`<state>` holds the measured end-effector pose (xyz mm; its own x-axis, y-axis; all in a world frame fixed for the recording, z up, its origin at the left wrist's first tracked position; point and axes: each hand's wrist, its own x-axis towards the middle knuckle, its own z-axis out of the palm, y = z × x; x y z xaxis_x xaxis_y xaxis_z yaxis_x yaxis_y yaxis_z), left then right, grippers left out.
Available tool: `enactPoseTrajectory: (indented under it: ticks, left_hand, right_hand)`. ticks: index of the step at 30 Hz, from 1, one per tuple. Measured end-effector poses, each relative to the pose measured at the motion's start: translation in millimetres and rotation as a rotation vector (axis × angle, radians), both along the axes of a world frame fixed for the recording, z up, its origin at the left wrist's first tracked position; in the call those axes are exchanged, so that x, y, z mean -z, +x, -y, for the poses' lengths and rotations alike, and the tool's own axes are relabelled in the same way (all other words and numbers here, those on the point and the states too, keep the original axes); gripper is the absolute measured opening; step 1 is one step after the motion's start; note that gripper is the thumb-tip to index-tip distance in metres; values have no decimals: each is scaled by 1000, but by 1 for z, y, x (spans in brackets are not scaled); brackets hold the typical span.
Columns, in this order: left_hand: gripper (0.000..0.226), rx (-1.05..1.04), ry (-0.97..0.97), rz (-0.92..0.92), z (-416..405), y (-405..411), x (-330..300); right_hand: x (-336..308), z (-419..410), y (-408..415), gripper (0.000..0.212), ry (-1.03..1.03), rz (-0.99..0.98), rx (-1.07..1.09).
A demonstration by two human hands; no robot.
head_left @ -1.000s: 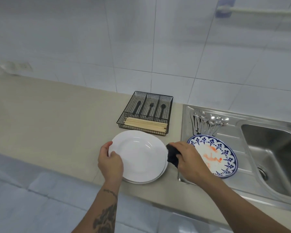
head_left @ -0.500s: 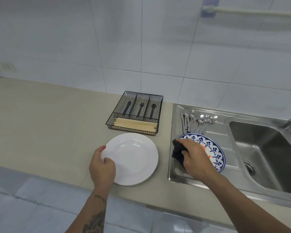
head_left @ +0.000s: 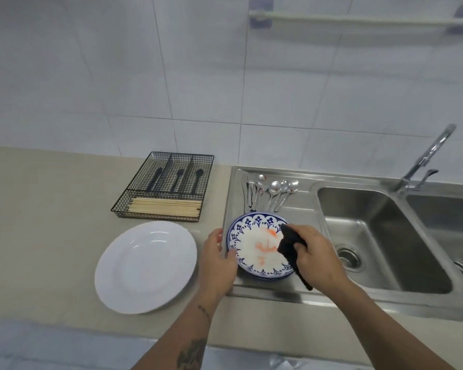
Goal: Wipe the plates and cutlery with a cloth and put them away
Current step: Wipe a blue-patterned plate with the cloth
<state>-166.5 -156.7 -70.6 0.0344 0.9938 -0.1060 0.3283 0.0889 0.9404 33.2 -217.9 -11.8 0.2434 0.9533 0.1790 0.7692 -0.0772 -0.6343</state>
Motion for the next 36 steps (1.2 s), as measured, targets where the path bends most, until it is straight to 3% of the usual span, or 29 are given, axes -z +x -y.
enactPoseTrajectory:
  ticks: [2,10,15,22,36]
  left_hand:
    - [58,-53,-16,8,-1,19,7]
    - [70,-209,-6,-358,-1,55,11]
    - [62,-337,5,-381,-1,71,11]
    - [45,-553,-28,-114,-3,84,-4]
    - [43,-527,-50,180,-29,83,-9]
  right_hand:
    - [4,3,15,44,-24,-2,-18]
    - [18,6,74,48,-113,-28,-162]
    - [26,7,93,47,-147,-58,-218]
    - [28,2,106,48,-150,-112,-243]
    - [26,-14,100,45,-223,-139,-174]
